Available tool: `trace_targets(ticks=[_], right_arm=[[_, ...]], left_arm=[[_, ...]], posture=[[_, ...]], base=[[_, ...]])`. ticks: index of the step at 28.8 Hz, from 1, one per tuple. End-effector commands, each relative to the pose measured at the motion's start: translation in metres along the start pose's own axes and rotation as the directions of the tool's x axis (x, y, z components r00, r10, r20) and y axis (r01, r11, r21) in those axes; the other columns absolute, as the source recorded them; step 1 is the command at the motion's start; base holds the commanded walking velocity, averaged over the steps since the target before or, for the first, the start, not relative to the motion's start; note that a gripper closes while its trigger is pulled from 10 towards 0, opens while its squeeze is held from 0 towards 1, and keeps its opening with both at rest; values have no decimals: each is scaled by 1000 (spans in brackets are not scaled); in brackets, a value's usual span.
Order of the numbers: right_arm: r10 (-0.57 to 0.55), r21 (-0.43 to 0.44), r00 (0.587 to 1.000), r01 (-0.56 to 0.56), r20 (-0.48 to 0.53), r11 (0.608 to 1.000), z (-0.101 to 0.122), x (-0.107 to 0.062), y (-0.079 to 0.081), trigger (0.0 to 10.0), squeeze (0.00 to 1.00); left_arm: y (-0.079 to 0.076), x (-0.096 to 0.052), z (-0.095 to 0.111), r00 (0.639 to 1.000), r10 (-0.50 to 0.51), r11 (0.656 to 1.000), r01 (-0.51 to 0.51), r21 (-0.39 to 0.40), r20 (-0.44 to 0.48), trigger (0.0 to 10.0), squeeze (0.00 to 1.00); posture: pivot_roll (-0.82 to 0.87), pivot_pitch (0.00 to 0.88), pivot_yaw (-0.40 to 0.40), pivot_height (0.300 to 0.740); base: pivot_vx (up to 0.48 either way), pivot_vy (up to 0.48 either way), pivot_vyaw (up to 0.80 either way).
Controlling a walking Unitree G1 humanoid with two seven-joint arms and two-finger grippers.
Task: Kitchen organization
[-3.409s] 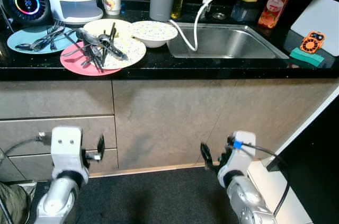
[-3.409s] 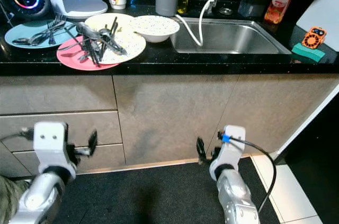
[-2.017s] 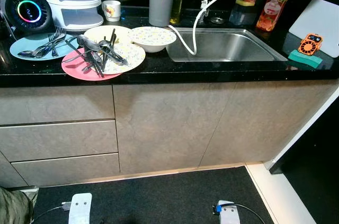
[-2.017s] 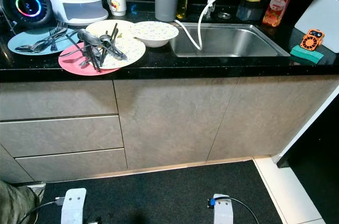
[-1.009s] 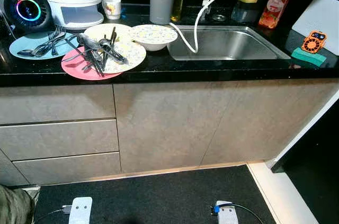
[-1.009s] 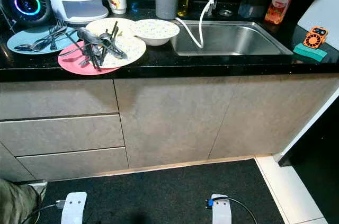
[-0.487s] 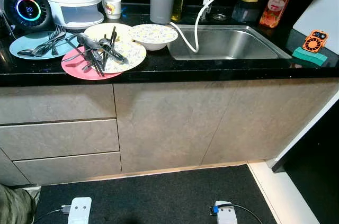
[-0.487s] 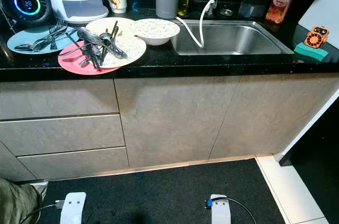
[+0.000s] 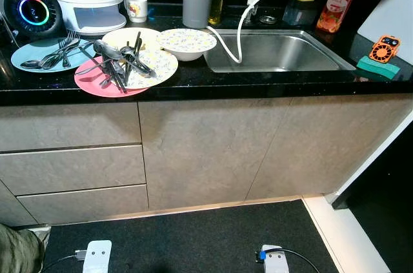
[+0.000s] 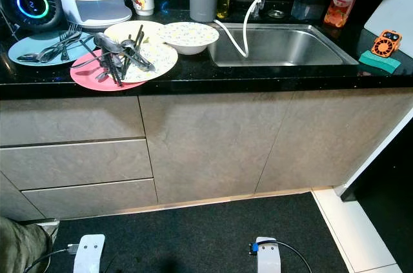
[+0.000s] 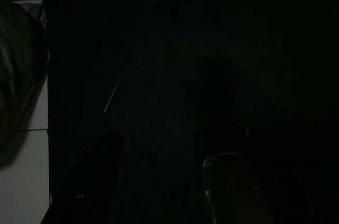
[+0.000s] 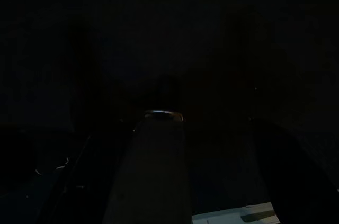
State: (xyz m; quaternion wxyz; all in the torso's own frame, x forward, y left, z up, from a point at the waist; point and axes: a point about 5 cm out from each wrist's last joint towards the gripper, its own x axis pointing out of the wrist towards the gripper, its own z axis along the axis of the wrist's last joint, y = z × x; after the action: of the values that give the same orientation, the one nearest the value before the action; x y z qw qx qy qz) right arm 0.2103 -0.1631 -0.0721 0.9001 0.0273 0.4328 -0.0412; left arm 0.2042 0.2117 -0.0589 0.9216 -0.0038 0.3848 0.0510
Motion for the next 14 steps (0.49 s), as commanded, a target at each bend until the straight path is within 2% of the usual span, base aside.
trace_targets(ticks=[1, 9, 12, 14], right_arm=[[-13, 10, 1000, 13, -28, 1000, -9, -1, -3, 10000, 0], [-17, 8, 999, 17, -31, 1000, -11, -2, -4, 10000, 0], [-6, 43, 1000, 5, 11, 999, -4, -1, -5, 10000, 0], [0, 55, 1000, -1, 26, 998, -2, -1, -5, 10000, 0]], left_arm=[[3, -1, -5, 1000, 2, 1000, -2, 18, -20, 10000, 0], [3, -1, -4, 1000, 2, 1000, -2, 19, -10, 10000, 0], [5, -5, 3, 996, -15, 1000, 15, 2, 92, 10000, 0], [5, -5, 5, 994, -13, 1000, 13, 5, 106, 10000, 0]], posture=[[133, 142, -38, 740], [134, 144, -37, 740], [134, 144, -37, 740], [134, 144, -37, 740]], base=[[0, 0, 0], [0, 0, 0], [0, 0, 0], [0, 0, 0]])
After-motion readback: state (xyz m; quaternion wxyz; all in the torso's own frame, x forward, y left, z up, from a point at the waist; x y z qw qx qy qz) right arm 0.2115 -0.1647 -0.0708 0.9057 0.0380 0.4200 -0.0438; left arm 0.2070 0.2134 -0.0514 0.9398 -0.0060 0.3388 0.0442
